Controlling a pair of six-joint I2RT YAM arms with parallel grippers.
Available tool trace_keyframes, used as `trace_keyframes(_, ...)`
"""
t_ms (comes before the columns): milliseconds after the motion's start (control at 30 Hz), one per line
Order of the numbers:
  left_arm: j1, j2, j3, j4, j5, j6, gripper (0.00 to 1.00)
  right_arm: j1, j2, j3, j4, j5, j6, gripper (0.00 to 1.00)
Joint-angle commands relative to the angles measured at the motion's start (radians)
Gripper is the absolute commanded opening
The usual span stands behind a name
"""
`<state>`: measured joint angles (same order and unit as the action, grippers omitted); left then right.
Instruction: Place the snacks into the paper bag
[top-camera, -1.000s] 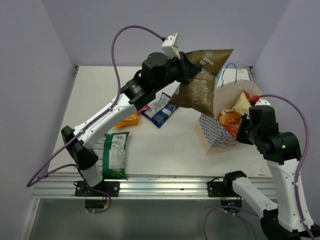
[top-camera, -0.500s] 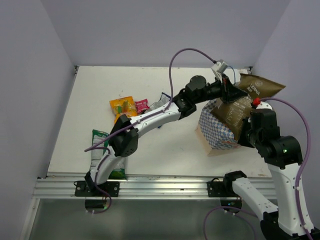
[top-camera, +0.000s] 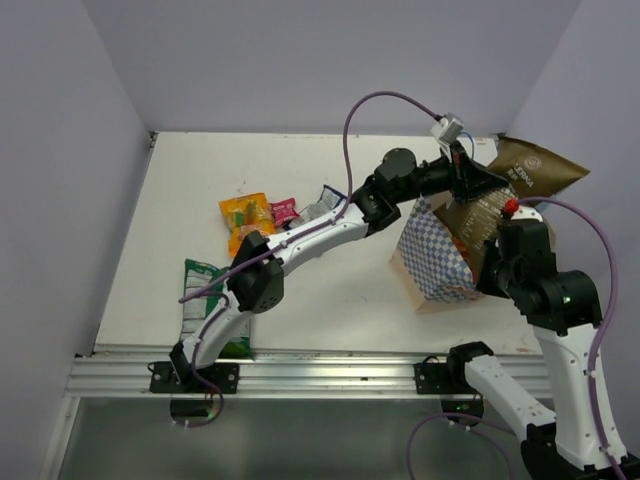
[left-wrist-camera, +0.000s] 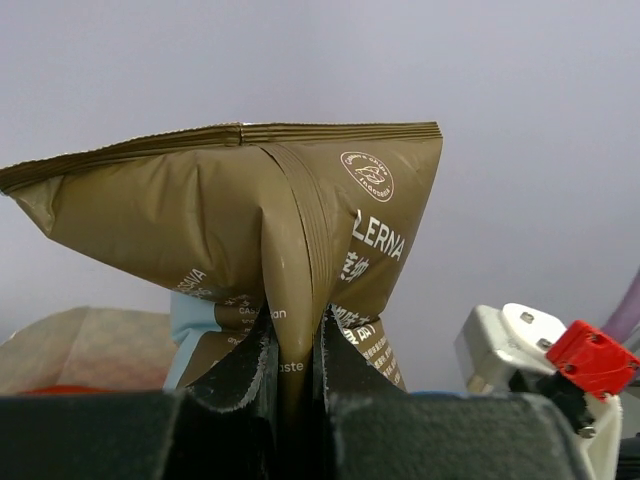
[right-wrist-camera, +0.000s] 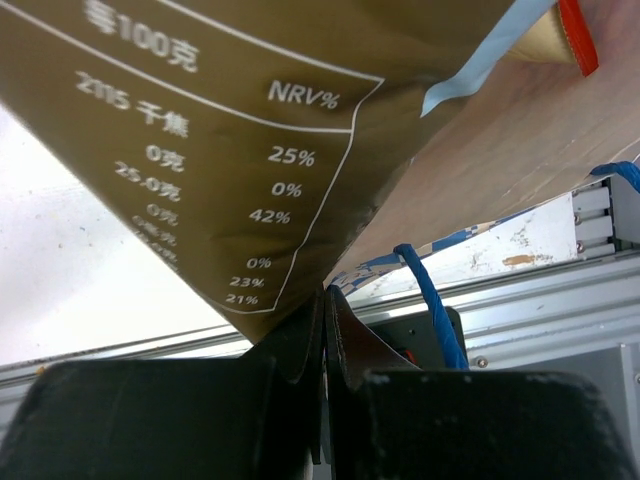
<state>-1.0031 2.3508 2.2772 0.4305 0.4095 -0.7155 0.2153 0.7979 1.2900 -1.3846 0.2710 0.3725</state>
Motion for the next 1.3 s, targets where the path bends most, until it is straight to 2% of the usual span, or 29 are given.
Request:
trace_keyframes(0,-0.022,-0.015,0.068,0.152,-0.028,-0.061,0.00,0.004,0.024,-0.014,0.032,-0.076,-0.017,0.00)
trace_keyframes(333,-0.020,-0.057,-0.105,0.045,0.008,0.059,0.00,0.006,0.035,-0.012,0.042,-0.070,-0.021,0.00)
trace_keyframes(567,-0.025,-0.058,-0.119,-0.050,0.028,0.140,0.00,0.006,0.046,-0.021,0.061,-0.076,-0.021,0.00)
trace_keyframes(667,-0.025,-0.073,-0.107,-0.162,0.017,0.221,0.00,0.006,0.052,-0.020,0.061,-0.073,-0.026,0.00)
trace_keyframes(700,-0.025,-0.091,-0.102,-0.247,-0.003,0.246,0.20,0.006,0.052,-0.021,0.062,-0.070,-0.026,0.00)
trace_keyframes(800,-0.025,-0.152,-0.140,-0.347,-0.063,0.329,0.74,0.006,0.047,-0.034,0.067,-0.067,-0.024,0.00)
trace_keyframes(833,-0.025,-0.169,-0.151,-0.357,-0.077,0.344,0.84,0.004,0.049,-0.034,0.068,-0.070,-0.026,0.00)
trace_keyframes(867,-0.025,-0.191,-0.160,-0.361,-0.090,0.362,0.99,0.006,0.049,-0.038,0.070,-0.075,-0.027,0.00)
trace_keyframes(1067,-0.025,-0.399,-0.189,-0.375,-0.315,0.486,1.00,0.006,0.063,-0.035,0.081,-0.087,-0.034,0.00)
trace_keyframes(1167,-0.020,-0.566,-0.357,-0.372,-0.621,0.557,1.00,0.006,0.060,-0.034,0.082,-0.087,-0.035,0.00)
trace_keyframes(1233,0.017,-0.660,-0.435,-0.427,-0.730,0.553,1.00,0.006,0.057,-0.032,0.079,-0.088,-0.037,0.00)
trace_keyframes(1267,0.041,-0.676,-0.465,-0.506,-0.771,0.495,1.00,0.004,0.052,-0.031,0.078,-0.087,-0.035,0.00)
